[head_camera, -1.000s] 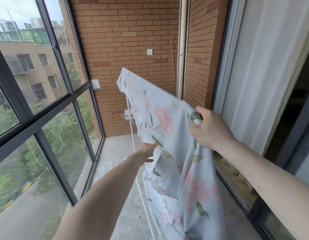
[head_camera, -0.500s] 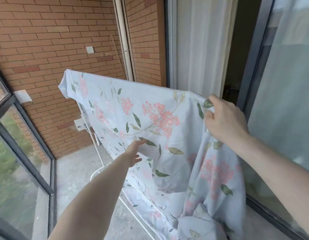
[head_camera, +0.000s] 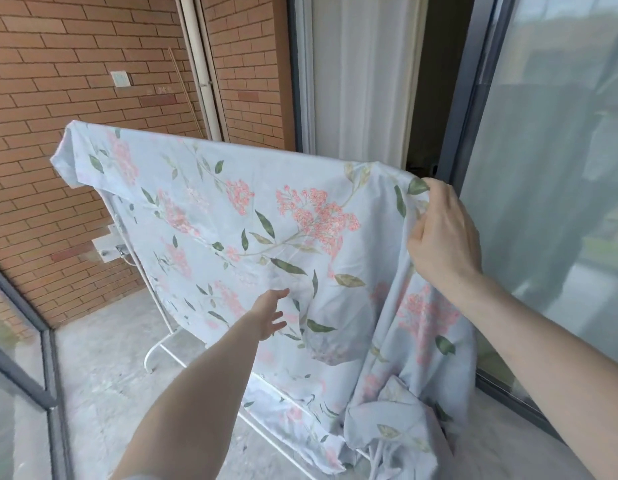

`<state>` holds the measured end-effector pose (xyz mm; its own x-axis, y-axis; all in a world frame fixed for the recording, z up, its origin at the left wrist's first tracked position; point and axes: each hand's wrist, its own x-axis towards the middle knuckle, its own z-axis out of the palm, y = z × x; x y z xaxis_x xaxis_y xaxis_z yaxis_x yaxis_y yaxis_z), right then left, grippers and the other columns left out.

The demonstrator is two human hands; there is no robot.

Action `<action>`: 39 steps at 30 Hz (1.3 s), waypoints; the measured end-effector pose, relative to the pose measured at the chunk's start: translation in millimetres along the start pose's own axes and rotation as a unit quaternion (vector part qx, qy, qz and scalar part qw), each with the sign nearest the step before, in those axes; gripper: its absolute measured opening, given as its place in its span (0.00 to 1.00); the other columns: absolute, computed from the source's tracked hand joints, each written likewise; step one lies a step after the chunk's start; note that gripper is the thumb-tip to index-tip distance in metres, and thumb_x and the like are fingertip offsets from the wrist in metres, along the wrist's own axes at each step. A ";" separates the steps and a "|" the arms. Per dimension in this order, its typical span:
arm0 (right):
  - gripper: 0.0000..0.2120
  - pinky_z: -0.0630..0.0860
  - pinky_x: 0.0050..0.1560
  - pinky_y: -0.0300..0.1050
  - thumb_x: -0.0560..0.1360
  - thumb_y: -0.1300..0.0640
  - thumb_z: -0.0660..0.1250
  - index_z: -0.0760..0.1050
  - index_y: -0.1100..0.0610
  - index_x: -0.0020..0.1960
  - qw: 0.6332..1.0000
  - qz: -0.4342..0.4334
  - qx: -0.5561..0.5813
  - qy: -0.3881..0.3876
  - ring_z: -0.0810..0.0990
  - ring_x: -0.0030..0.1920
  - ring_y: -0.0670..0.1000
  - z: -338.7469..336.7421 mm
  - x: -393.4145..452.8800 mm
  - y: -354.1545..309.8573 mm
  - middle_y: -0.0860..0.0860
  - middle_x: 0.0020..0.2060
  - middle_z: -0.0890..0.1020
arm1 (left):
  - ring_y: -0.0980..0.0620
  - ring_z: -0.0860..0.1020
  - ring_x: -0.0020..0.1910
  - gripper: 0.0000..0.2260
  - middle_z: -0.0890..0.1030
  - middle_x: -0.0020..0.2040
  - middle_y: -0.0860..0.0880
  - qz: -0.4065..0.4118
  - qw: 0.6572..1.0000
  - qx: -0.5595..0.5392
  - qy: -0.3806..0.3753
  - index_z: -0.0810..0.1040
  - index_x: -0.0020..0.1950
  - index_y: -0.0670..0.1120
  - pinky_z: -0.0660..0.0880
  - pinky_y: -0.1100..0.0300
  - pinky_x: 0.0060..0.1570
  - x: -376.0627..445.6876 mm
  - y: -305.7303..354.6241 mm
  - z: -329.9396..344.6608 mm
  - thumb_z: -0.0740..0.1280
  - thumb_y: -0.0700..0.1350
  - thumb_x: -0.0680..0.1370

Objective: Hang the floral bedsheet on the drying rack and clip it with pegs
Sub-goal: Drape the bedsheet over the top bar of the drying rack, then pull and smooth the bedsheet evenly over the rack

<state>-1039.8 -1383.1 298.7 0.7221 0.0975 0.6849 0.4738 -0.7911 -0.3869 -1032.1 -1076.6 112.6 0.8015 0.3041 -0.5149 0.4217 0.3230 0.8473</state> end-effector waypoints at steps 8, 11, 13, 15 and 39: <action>0.33 0.72 0.63 0.59 0.75 0.70 0.62 0.63 0.55 0.78 1.000 0.000 0.011 0.026 0.74 0.63 0.63 12.3 -3.5 7.1 0.56 0.66 0.76 | 0.50 0.77 0.64 0.22 0.81 0.61 0.52 0.059 0.997 -0.017 0.044 0.75 0.71 0.47 0.75 0.52 0.61 21.6 11.2 -5.9 0.72 0.52 0.79; 0.38 0.69 0.65 0.57 0.72 0.70 0.62 0.60 0.55 0.81 0.998 -0.008 -0.008 0.062 0.71 0.66 0.62 19.0 -9.2 5.3 0.55 0.70 0.72 | 0.48 0.75 0.64 0.29 0.74 0.66 0.49 0.050 0.996 -0.029 0.064 0.71 0.73 0.47 0.78 0.49 0.63 26.4 14.4 -11.3 0.75 0.55 0.76; 0.41 0.64 0.72 0.56 0.69 0.72 0.62 0.60 0.57 0.81 0.994 -0.050 -0.010 0.098 0.67 0.73 0.61 21.6 -20.0 -4.5 0.55 0.77 0.66 | 0.46 0.72 0.68 0.33 0.69 0.71 0.46 0.037 0.996 -0.034 0.070 0.67 0.76 0.48 0.76 0.47 0.66 28.6 15.6 -16.6 0.75 0.56 0.76; 0.38 0.60 0.78 0.59 0.69 0.74 0.62 0.66 0.60 0.78 0.984 -0.138 0.032 0.105 0.65 0.76 0.61 28.3 -36.8 -17.9 0.58 0.78 0.65 | 0.44 0.69 0.73 0.34 0.65 0.77 0.47 0.029 0.997 -0.036 0.060 0.64 0.79 0.50 0.73 0.46 0.69 31.7 17.3 -19.8 0.74 0.56 0.77; 0.43 0.85 0.46 0.47 0.77 0.43 0.73 0.54 0.55 0.83 0.608 0.508 0.388 -0.470 0.85 0.52 0.53 231.3 -160.1 -14.4 0.47 0.62 0.77 | 0.51 0.81 0.57 0.13 0.82 0.57 0.49 0.035 0.990 -0.130 0.026 0.80 0.59 0.46 0.78 0.56 0.61 73.1 46.2 -34.9 0.75 0.49 0.77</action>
<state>-1045.7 -1247.6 51.8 0.6376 0.3875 -0.6658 -0.6262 -0.2426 -0.7409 -968.8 -1008.2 109.6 0.7990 0.3784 -0.4674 0.2358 0.5178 0.8223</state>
